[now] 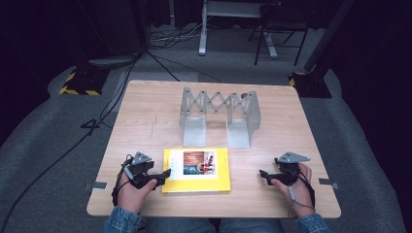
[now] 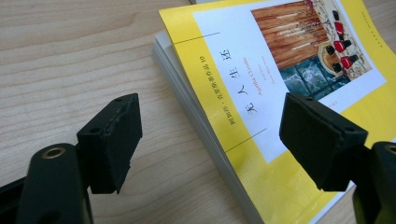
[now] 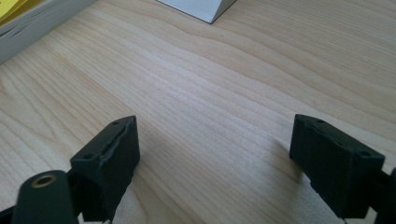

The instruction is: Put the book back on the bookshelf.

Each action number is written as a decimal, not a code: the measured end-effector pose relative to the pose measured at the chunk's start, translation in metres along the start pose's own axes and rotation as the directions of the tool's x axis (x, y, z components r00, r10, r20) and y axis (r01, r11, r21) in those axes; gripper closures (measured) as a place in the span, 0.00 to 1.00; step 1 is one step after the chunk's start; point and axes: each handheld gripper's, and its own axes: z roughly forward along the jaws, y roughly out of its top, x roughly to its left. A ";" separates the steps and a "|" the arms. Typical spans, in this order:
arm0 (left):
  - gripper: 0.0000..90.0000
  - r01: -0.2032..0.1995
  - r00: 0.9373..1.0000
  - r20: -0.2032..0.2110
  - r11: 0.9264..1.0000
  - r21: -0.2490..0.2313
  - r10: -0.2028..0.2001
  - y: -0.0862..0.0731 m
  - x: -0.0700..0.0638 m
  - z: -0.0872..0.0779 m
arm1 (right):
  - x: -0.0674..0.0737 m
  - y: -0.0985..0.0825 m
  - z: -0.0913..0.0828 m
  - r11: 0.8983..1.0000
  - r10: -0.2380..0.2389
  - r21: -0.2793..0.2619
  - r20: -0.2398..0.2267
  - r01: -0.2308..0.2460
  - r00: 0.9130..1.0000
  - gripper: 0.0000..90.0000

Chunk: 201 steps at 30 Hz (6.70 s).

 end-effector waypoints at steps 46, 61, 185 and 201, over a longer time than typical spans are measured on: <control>0.35 -0.019 0.998 0.063 1.000 0.019 0.018 -0.001 -0.004 0.027 | 0.132 0.038 0.028 0.965 -0.261 -0.055 -0.308 0.257 0.915 0.17; 0.34 -0.013 0.999 0.043 1.000 0.016 0.013 -0.001 -0.008 0.028 | 0.135 0.032 0.035 0.966 -0.255 -0.033 -0.253 0.255 0.933 0.14; 0.96 -0.036 0.928 0.362 0.987 -0.159 0.092 0.062 -0.061 -0.032 | 0.195 0.055 0.054 0.811 -0.493 -0.242 0.207 0.533 0.845 0.00; 0.92 -0.008 0.965 0.261 0.992 -0.123 0.040 0.057 -0.043 -0.026 | 0.208 0.051 0.042 0.628 -0.716 -0.152 0.271 0.763 0.643 0.74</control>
